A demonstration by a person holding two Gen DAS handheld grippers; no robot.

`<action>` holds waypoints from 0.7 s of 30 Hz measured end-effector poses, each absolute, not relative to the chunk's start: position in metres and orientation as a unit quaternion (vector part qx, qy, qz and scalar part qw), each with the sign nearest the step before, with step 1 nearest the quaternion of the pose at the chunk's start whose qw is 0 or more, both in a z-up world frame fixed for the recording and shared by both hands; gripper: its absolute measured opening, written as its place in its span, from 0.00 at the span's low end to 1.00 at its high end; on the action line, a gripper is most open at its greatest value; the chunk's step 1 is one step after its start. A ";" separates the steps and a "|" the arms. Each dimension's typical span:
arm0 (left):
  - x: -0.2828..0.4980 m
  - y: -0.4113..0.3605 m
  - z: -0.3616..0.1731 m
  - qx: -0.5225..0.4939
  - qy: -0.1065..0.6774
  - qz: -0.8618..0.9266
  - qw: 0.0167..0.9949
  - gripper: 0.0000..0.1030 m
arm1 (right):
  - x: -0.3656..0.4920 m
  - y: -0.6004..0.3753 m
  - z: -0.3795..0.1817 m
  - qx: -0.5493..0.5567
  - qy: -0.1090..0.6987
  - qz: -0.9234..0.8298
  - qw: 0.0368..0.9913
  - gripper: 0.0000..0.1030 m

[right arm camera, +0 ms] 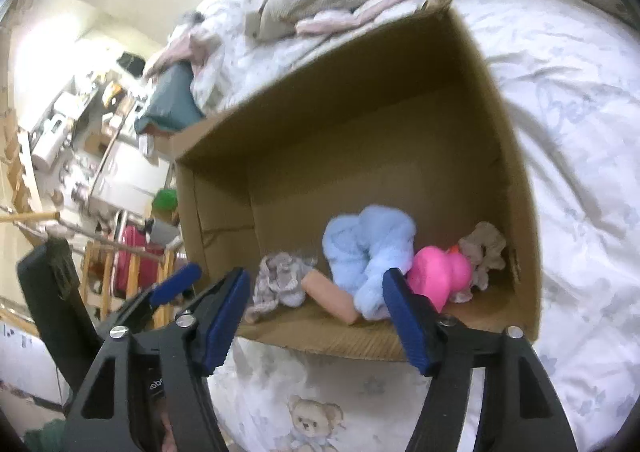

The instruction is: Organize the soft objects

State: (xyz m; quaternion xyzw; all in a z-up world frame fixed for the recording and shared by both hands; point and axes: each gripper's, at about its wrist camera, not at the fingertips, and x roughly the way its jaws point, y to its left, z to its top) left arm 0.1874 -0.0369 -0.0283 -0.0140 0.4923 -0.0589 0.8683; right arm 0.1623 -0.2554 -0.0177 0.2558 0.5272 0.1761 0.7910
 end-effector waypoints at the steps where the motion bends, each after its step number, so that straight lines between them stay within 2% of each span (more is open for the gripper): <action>1: 0.186 -0.034 -0.027 -0.018 0.490 -0.050 0.870 0.70 | 0.161 -0.257 -0.015 0.255 0.524 0.173 0.794 0.71; 9: 0.168 -0.022 0.003 -0.016 0.454 -0.021 0.891 0.70 | 0.138 -0.263 0.023 0.220 0.467 0.155 0.843 0.74; 13: 0.159 -0.015 0.018 -0.024 0.437 -0.016 0.899 0.72 | 0.124 -0.264 0.039 0.199 0.442 0.145 0.863 0.85; 16: 0.152 -0.009 0.027 -0.034 0.429 -0.014 0.903 0.79 | 0.114 -0.263 0.045 0.203 0.432 0.155 0.865 1.00; 19: 0.145 -0.006 0.032 -0.036 0.426 -0.012 0.904 0.81 | 0.107 -0.258 0.052 0.189 0.421 0.152 0.874 1.00; 21: 0.137 -0.003 0.034 -0.036 0.424 -0.011 0.905 0.88 | 0.101 -0.254 0.056 0.177 0.414 0.144 0.881 1.00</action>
